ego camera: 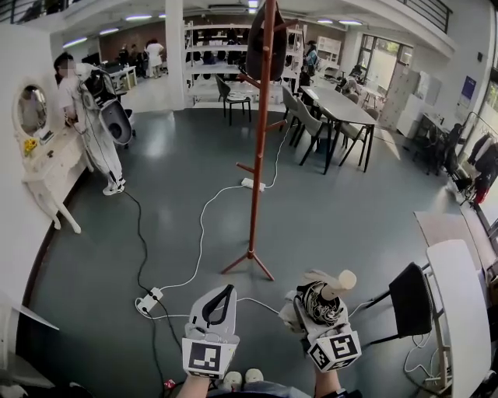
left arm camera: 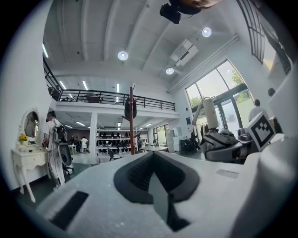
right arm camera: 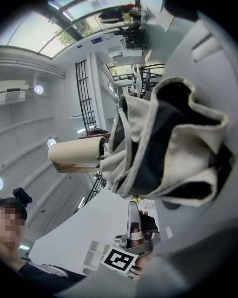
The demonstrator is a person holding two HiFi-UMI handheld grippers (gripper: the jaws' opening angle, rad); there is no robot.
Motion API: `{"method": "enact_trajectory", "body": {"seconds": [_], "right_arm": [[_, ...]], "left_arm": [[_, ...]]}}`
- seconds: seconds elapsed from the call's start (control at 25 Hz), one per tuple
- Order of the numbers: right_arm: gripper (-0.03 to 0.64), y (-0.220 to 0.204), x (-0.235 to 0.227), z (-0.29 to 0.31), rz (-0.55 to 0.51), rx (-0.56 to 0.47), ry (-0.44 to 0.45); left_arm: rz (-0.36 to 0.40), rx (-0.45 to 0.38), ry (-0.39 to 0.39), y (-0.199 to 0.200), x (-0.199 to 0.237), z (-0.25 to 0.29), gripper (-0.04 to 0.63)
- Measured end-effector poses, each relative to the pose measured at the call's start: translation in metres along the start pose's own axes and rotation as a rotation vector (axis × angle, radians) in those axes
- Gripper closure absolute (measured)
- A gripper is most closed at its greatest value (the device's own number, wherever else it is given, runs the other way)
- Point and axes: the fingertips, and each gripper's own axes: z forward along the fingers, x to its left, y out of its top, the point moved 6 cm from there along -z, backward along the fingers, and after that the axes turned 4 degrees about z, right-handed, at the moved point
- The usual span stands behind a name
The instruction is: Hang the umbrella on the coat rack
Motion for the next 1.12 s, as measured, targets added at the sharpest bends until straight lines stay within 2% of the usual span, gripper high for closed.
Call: {"method": "enact_trajectory", "body": {"seconds": [0.4,0.68,0.92,1.12], "right_arm": [[0.325,-0.02,0.014,0.001,-0.001,0.026,-0.065],[0.325,-0.02,0.005,0.015,0.005,0.01,-0.088],[0.325,-0.021,-0.016,0.061,-0.004,0.012,-0.067],[0.325,-0.027,-0.064,0.119,-0.005,0.003,-0.035]], "left_arm": [[0.0,0.012,-0.045,-0.013,0.022,-0.001,0.588],[0.008,0.021,-0.067,-0.02,0.031,0.015,0.588],[0.002,0.024,-0.054,-0.034,0.049,0.057,0.588],[0.019,0.038,-0.036,-0.055,0.058,0.123,0.588]]}}
